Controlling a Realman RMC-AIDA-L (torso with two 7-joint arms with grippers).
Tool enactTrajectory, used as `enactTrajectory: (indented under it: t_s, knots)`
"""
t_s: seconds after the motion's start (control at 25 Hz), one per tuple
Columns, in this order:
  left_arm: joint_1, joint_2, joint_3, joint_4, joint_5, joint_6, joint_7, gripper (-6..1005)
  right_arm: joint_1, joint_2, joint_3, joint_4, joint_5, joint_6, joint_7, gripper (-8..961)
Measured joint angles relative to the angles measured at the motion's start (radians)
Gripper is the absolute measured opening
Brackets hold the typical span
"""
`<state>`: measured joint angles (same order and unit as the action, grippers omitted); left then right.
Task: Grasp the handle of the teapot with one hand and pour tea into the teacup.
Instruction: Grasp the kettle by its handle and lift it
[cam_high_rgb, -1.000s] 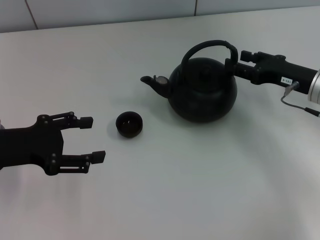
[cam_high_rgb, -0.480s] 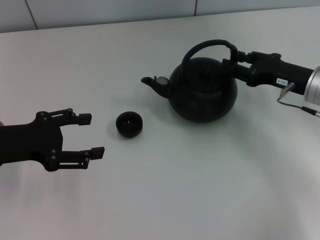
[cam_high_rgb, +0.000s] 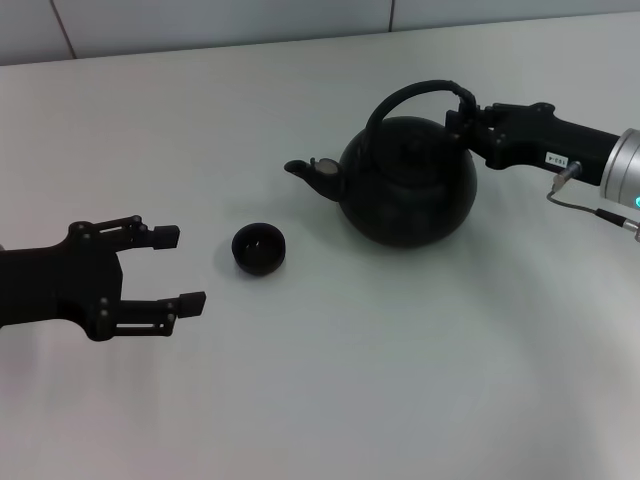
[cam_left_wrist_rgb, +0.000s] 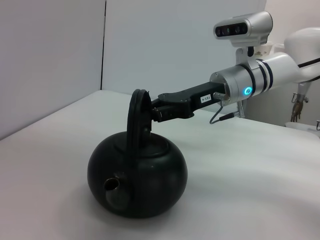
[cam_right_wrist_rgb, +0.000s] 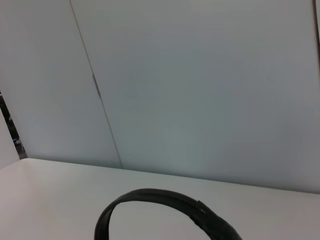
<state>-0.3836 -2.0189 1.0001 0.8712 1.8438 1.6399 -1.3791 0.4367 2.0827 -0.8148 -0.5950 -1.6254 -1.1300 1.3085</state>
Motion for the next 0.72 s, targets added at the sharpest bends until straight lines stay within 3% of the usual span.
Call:
enactTrajectory:
  t_s: [0.16,0.72]
  knots:
    - [-0.002,0.0,0.0,0.0,0.0,-0.001,0.0,859,0.0,0.0,0.002,0.0,0.001,0.0,-0.003,181]
    - [-0.003,0.0,0.0,0.0,0.0,-0.003,0.0,859,0.002,0.001,-0.006,0.034,0.071,-0.002,-0.104,167]
